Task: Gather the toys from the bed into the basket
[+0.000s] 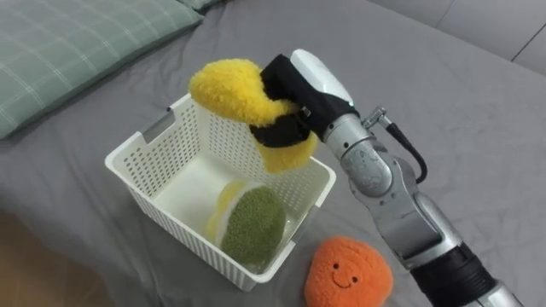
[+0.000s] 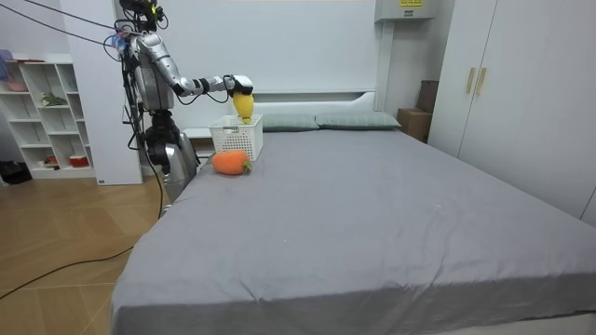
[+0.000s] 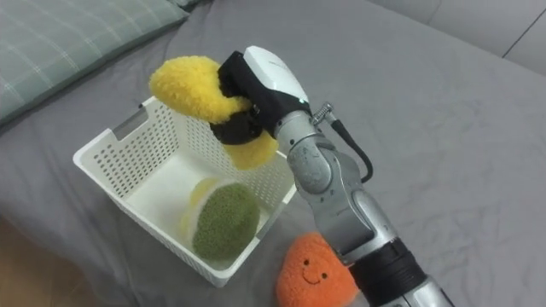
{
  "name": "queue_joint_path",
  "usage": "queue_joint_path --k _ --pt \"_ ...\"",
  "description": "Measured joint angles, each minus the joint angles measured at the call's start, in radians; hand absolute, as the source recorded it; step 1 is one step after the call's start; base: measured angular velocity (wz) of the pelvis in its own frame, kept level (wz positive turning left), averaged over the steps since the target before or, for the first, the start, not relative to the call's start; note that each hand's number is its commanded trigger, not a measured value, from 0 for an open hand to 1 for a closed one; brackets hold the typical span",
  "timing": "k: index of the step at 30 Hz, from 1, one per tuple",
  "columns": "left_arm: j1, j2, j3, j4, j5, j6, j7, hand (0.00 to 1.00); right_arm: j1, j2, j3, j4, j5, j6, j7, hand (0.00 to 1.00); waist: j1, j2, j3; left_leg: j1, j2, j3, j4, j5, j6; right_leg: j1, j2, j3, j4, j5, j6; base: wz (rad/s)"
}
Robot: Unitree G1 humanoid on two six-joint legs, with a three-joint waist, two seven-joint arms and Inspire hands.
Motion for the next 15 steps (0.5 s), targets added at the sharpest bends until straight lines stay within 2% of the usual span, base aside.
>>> queue_joint_path --k 9,12,15 --pt "-0.001 -0.002 0.001 -0.002 0.015 0.002 0.010 0.00 -0.020 0.004 0.009 0.045 -0.010 0.000 -0.003 0.00 0.027 -0.001 0.0043 0.001 -0.001 -0.005 0.000 0.000 0.000 0.000 -0.002 -0.018 -0.001 -0.001 0.001 0.01" --pt "-0.002 0.000 0.003 -0.002 0.015 0.002 0.009 0.00 -0.020 0.003 0.027 0.054 -0.009 0.000 -0.002 0.00 0.028 -0.004 0.0119 -0.002 -0.002 -0.007 0.001 0.000 0.000 -0.001 -0.003 -0.017 -0.001 -0.001 0.002 0.01" --pt "-0.001 0.000 0.003 -0.002 0.015 0.002 0.007 0.00 -0.020 0.003 0.031 0.063 -0.009 0.000 0.010 0.00 0.029 -0.004 0.0123 -0.005 -0.002 -0.007 0.001 0.000 0.000 -0.002 -0.003 -0.017 -0.001 -0.001 0.002 0.00"
